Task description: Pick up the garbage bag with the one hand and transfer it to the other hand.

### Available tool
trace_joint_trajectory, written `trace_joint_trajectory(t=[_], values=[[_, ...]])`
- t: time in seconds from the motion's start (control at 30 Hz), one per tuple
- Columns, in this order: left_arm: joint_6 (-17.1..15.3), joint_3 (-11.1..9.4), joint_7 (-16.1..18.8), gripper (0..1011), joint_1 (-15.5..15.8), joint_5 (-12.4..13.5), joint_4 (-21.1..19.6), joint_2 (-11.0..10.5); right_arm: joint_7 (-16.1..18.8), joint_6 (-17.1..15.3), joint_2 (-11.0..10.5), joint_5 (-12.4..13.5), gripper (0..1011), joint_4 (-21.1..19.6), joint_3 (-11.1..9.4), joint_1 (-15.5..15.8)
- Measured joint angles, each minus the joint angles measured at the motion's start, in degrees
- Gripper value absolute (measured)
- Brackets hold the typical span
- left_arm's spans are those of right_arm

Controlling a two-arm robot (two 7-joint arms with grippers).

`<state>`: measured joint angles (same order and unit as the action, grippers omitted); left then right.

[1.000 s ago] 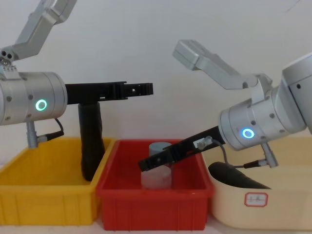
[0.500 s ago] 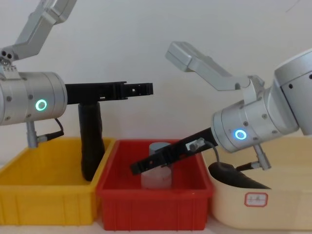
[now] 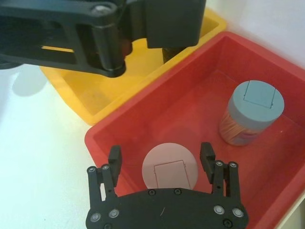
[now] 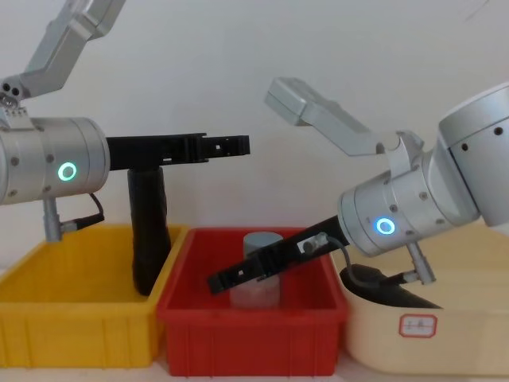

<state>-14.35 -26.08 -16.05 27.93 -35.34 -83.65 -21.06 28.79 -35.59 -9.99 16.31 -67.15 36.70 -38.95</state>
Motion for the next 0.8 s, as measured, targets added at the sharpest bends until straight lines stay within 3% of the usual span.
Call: trace_joint_trajectory(t=[0.63, 0.8], values=[[0.0, 0.0, 0.0, 1002, 0.0, 0.0, 0.0, 0.0, 0.33, 0.21, 0.55, 0.33, 1000, 3.29, 0.74, -1.38], [0.0, 0.0, 0.0, 1001, 0.0, 0.0, 0.0, 0.0, 0.37, 0.17, 0.62, 0.33, 915, 3.74, 0.82, -1.53]])
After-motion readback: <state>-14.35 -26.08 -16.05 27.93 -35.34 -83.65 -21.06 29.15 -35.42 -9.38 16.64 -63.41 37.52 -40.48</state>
